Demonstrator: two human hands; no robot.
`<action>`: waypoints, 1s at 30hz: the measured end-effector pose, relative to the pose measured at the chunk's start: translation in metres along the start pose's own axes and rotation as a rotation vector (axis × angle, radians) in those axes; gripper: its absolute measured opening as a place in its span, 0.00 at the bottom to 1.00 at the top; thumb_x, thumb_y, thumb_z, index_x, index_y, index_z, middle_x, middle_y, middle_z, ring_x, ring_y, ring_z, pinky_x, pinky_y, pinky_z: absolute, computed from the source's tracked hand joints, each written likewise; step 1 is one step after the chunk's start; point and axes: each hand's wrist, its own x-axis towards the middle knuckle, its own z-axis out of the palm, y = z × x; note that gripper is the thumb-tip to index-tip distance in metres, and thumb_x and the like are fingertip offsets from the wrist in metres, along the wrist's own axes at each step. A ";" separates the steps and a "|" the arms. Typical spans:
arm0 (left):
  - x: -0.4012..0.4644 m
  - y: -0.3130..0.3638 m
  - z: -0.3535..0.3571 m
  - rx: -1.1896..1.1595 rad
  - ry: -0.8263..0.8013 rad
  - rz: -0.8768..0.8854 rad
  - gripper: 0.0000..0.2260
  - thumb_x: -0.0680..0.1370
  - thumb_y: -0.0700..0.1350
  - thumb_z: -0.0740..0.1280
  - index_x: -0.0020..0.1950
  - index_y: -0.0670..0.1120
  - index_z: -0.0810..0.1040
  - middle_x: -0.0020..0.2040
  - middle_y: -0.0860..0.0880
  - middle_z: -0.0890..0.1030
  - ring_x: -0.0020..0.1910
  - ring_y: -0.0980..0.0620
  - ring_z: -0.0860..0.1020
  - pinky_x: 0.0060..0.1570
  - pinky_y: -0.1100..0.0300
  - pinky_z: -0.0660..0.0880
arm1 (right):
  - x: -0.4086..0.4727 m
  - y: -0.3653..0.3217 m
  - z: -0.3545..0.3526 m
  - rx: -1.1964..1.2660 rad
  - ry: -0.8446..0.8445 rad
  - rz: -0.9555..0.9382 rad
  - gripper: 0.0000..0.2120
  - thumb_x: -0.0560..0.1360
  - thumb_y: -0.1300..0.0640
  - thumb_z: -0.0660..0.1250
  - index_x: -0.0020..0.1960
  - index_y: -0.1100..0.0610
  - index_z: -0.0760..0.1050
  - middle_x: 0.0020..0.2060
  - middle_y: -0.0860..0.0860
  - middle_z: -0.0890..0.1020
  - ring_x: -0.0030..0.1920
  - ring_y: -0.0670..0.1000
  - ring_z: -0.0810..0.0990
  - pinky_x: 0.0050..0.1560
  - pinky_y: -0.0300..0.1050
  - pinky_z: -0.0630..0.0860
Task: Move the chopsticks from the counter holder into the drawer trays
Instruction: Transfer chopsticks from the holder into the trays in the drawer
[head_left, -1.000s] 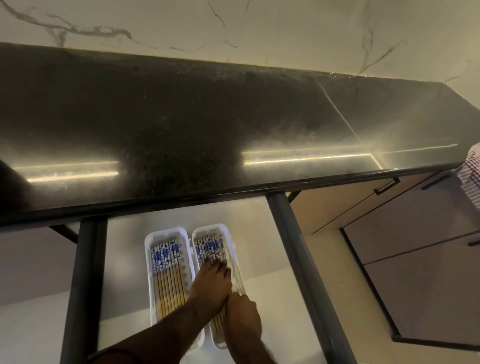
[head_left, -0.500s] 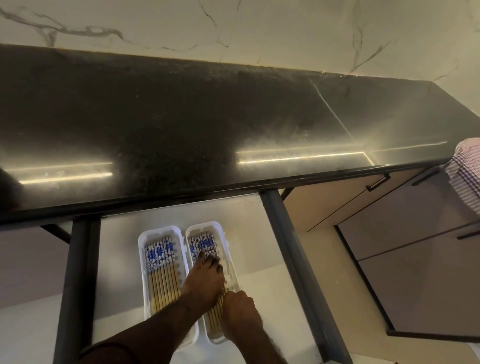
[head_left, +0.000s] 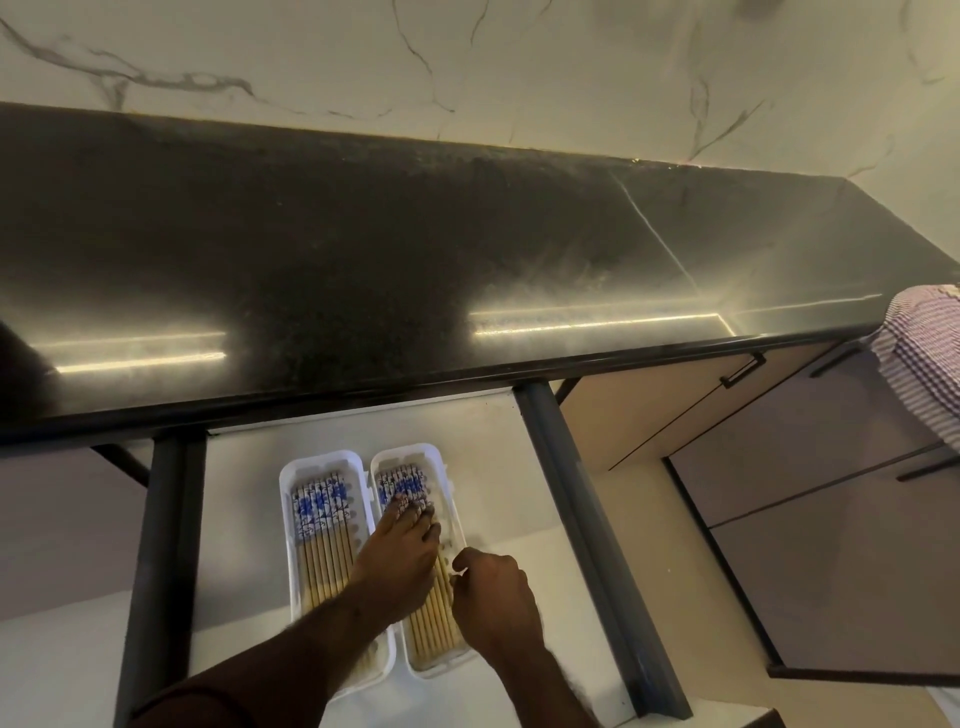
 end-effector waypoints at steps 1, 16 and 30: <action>-0.002 0.000 -0.002 -0.008 0.006 -0.011 0.25 0.79 0.49 0.56 0.75 0.42 0.60 0.77 0.40 0.62 0.77 0.41 0.55 0.69 0.45 0.34 | 0.000 0.001 0.000 0.003 0.003 -0.002 0.12 0.78 0.52 0.64 0.60 0.52 0.77 0.56 0.50 0.83 0.50 0.54 0.84 0.51 0.45 0.80; -0.066 0.009 -0.057 -0.072 0.146 -0.187 0.31 0.77 0.54 0.65 0.76 0.43 0.61 0.76 0.41 0.64 0.76 0.41 0.59 0.72 0.43 0.42 | -0.047 -0.011 -0.046 0.010 0.092 -0.206 0.13 0.77 0.52 0.66 0.60 0.54 0.78 0.55 0.52 0.84 0.49 0.55 0.85 0.50 0.48 0.81; -0.182 0.100 -0.098 -0.089 0.278 -0.487 0.30 0.81 0.60 0.49 0.79 0.47 0.45 0.80 0.47 0.48 0.78 0.47 0.46 0.75 0.45 0.39 | -0.155 0.024 -0.059 0.048 0.249 -0.522 0.17 0.77 0.53 0.65 0.66 0.50 0.73 0.57 0.50 0.83 0.51 0.51 0.83 0.53 0.49 0.81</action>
